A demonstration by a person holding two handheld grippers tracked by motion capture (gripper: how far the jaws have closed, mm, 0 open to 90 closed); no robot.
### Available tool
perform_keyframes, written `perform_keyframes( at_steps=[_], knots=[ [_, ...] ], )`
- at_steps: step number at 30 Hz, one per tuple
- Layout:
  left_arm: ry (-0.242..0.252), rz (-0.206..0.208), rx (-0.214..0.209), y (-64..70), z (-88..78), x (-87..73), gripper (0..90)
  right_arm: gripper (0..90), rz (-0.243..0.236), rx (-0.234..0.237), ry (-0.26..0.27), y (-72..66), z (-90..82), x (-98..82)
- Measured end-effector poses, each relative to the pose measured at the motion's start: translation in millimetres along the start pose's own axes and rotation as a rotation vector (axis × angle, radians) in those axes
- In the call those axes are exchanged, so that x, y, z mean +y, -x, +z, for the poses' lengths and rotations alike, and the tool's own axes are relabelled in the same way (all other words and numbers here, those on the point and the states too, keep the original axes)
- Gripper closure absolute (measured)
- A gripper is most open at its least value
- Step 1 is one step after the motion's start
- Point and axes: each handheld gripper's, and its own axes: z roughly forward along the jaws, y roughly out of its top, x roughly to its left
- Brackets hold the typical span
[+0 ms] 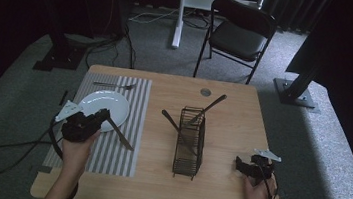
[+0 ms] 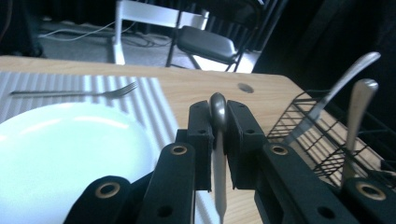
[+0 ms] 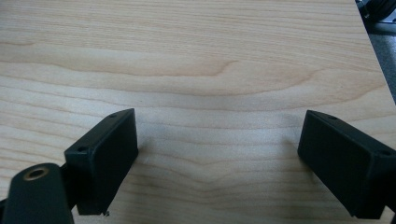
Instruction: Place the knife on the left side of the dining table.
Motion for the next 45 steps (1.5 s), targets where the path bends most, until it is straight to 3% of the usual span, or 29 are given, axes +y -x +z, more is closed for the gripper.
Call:
perform_keyframes(
  at_steps=[8, 16, 26, 40, 45],
  knots=[
    [-0.013, -0.059, 0.052, -23.7, -14.9, -13.6, 77.5, 11.5, 0.000, 0.000, -0.001, 0.0, -0.1, 0.0],
    [-0.031, -0.140, 0.055, -50.3, -23.9, -29.9, 74.3, 11.5, 0.002, 0.000, -0.001, -0.2, -0.1, 0.1],
    [-0.045, -0.181, 0.055, -64.5, -30.1, -43.1, 71.4, 11.5, 0.002, 0.000, -0.001, -0.2, -0.1, 0.1],
    [-0.034, -0.291, 0.032, -91.0, -33.6, -68.9, 69.1, 11.5, 0.002, -0.001, -0.001, -0.2, -0.1, 0.1],
    [-0.037, -0.308, 0.043, -97.2, -32.6, -74.9, 67.6, 11.5, 0.001, 0.000, -0.001, -0.2, -0.1, 0.1]
  ],
)
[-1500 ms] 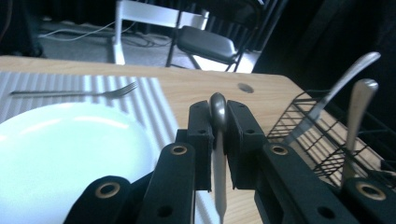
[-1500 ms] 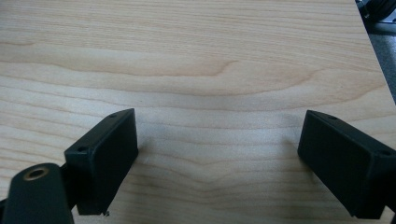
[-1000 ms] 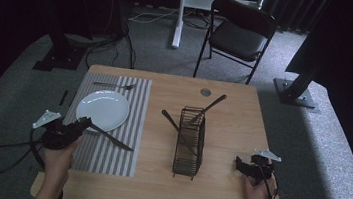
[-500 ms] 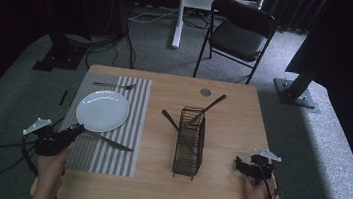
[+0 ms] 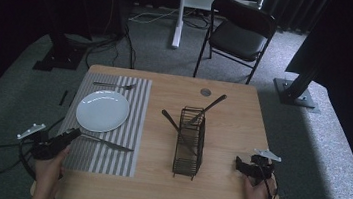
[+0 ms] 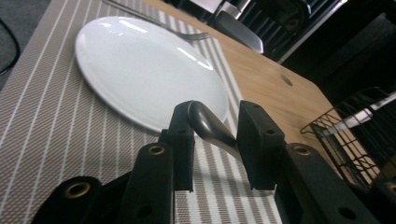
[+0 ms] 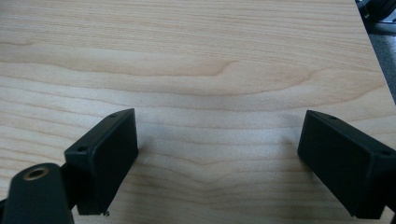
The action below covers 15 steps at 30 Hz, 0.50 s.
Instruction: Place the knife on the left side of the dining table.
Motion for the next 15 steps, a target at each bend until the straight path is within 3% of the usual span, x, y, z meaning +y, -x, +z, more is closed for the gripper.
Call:
perform_keyframes(
  at_steps=[15],
  knots=[
    [-0.002, -0.047, 0.053, -20.2, 4.2, -10.2, 62.3, 11.5, 0.000, 0.000, 0.000, 0.0, 0.0, 0.0]
  ],
)
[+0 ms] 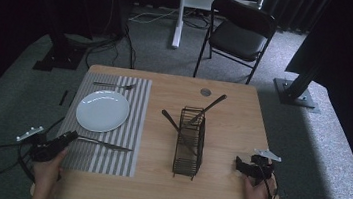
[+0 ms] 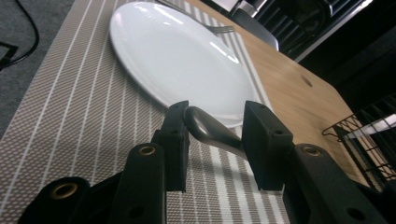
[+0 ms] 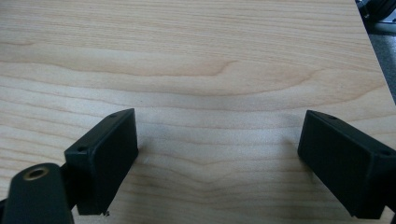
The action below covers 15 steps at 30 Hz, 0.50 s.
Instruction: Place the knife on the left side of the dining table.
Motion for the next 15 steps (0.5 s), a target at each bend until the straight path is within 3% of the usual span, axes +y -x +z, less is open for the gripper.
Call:
perform_keyframes(
  at_steps=[11, 15],
  knots=[
    [-0.039, -0.011, -0.003, -13.9, 7.0, 3.6, 60.2, 11.5, 0.000, 0.000, 0.000, 0.0, 0.0, 0.0],
    [-0.048, -0.006, 0.024, -17.4, 12.1, 4.1, 57.5, 11.5, 0.000, 0.000, 0.000, 0.0, 0.0, 0.0]
  ],
)
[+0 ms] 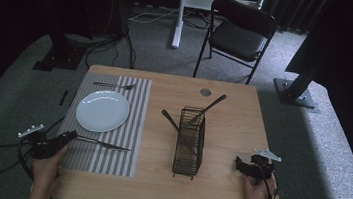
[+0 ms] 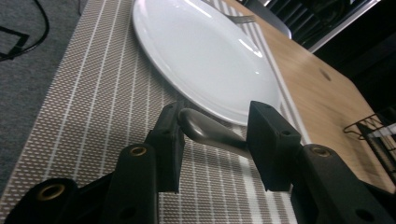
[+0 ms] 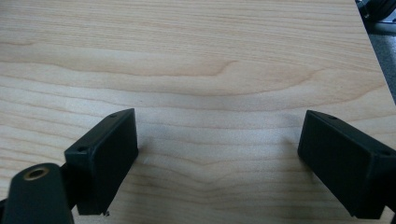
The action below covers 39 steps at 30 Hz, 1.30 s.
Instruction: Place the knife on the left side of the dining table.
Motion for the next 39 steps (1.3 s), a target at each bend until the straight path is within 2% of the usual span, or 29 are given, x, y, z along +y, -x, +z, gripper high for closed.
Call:
perform_keyframes(
  at_steps=[4, 9, 14, 17, 20, 26, 28, 31, 36, 39],
  knots=[
    [-0.012, -0.024, -0.006, -6.1, 3.9, -1.2, 57.2, 11.5, 0.000, 0.000, 0.000, 0.0, 0.0, 0.0],
    [-0.017, -0.031, 0.020, -8.6, 5.6, -3.0, 55.5, 11.5, 0.000, 0.000, 0.000, 0.0, 0.0, 0.0],
    [-0.022, -0.044, 0.019, -12.4, 7.3, -4.6, 55.0, 11.5, 0.000, 0.000, 0.000, 0.0, 0.0, 0.0],
    [-0.023, -0.041, 0.046, -12.6, 9.2, -4.9, 53.5, 11.5, 0.000, 0.000, 0.000, 0.0, 0.0, 0.0],
    [-0.038, -0.006, 0.087, -12.6, 12.0, -5.1, 52.3, 11.5, 0.000, 0.000, 0.000, 0.0, 0.0, 0.0],
    [-0.058, -0.002, 0.114, -15.3, 16.2, -9.3, 51.3, 11.5, 0.000, 0.000, 0.000, 0.0, 0.0, 0.0],
    [-0.060, 0.013, 0.142, -15.0, 16.8, -10.8, 51.0, 11.5, 0.000, 0.000, 0.000, 0.0, 0.0, 0.0],
    [-0.047, 0.027, 0.156, -14.0, 16.5, -12.1, 48.3, 11.5, 0.000, 0.000, 0.000, 0.0, 0.0, 0.0],
    [-0.057, 0.092, 0.205, -7.3, 16.9, -14.2, 46.0, 11.5, 0.000, 0.000, 0.000, 0.0, 0.0, 0.0],
    [-0.048, 0.117, 0.233, -4.6, 15.0, -16.7, 44.5, 11.5, 0.000, 0.000, 0.000, 0.0, 0.0, 0.0]
  ],
)
